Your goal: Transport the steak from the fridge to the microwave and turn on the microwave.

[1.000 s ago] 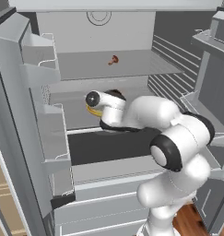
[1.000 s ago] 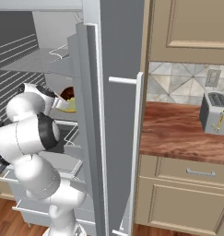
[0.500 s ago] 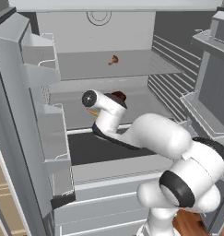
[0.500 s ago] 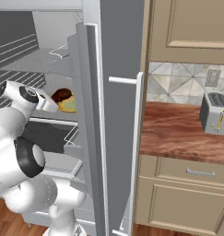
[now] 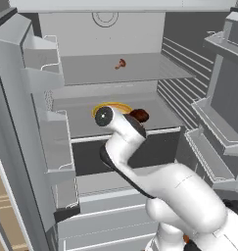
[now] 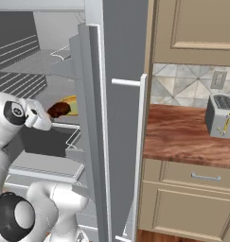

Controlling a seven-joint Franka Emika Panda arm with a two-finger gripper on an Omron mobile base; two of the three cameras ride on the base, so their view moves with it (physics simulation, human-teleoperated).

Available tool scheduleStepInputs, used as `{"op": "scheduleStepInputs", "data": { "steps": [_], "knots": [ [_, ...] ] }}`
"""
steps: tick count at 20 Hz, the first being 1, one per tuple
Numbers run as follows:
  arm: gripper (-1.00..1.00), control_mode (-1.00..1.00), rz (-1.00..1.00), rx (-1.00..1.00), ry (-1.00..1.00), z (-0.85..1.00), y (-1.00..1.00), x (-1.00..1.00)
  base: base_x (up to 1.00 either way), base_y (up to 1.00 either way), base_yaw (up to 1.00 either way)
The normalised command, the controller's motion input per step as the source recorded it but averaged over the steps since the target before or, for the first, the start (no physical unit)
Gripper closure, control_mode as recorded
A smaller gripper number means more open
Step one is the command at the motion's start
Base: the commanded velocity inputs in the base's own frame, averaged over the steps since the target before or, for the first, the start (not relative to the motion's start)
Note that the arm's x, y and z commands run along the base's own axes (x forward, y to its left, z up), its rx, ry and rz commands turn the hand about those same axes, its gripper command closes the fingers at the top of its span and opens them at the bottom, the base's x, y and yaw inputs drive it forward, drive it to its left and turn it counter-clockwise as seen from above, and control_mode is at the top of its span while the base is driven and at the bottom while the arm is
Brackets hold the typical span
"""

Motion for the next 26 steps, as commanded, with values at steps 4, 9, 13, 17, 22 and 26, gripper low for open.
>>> {"op": "scheduleStepInputs", "data": {
  "steps": [4, 9, 13, 17, 22, 26],
  "knots": [
    [1.0, -1.0, -0.05, 0.04, 0.0, -0.02, -0.39, -0.84, 0.0, 0.0, 0.0],
    [1.0, -1.0, -0.01, 0.0, -0.02, -0.27, -0.2, -0.55, 0.0, 0.0, 0.0],
    [1.0, -1.0, 0.0, 0.0, 0.0, -0.34, 0.0, -0.18, 0.0, 0.0, 0.0],
    [1.0, -1.0, 0.0, 0.0, 0.0, -0.28, -0.11, 0.0, 0.0, 0.0, 0.0],
    [1.0, -1.0, 0.0, 0.0, -0.01, -0.26, -0.16, -0.07, 0.0, 0.0, 0.0],
    [1.0, -1.0, 0.0, 0.0, -0.01, -0.13, -0.14, -0.06, 0.0, 0.0, 0.0]
  ]
}}
